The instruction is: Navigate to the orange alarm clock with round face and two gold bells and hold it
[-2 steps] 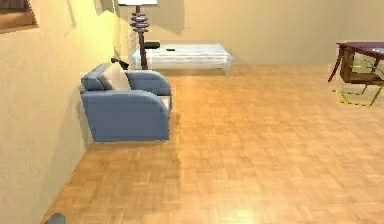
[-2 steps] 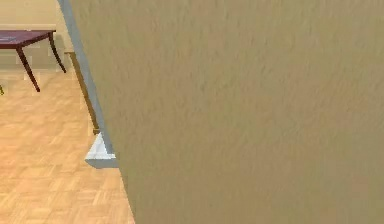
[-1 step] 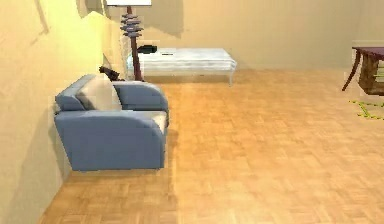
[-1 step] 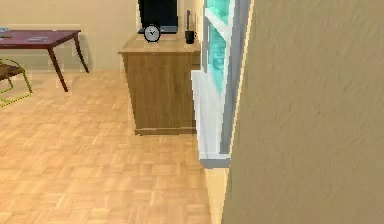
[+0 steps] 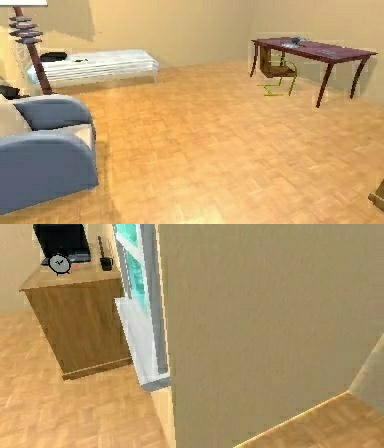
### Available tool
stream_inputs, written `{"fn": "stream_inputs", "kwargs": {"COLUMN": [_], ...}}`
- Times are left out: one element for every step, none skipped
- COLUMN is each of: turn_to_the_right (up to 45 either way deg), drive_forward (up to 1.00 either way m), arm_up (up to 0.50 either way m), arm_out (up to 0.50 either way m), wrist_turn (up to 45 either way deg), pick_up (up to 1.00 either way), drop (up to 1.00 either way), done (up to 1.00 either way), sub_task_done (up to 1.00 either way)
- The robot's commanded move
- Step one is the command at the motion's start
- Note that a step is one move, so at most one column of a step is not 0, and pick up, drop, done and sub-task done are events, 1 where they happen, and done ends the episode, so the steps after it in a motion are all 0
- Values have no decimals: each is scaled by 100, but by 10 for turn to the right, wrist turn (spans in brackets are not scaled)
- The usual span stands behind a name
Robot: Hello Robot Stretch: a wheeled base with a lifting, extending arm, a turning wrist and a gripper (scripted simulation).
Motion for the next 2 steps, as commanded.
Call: {"fn": "stream_inputs", "kwargs": {"turn_to_the_right": [0,420], "drive_forward": [65,0], "arm_up": [0,0], "arm_out": [0,0], "wrist_turn": [0,0], "pick_up": [0,0], "drop": [0,0], "done": [0,0], "sub_task_done": [0,0]}}
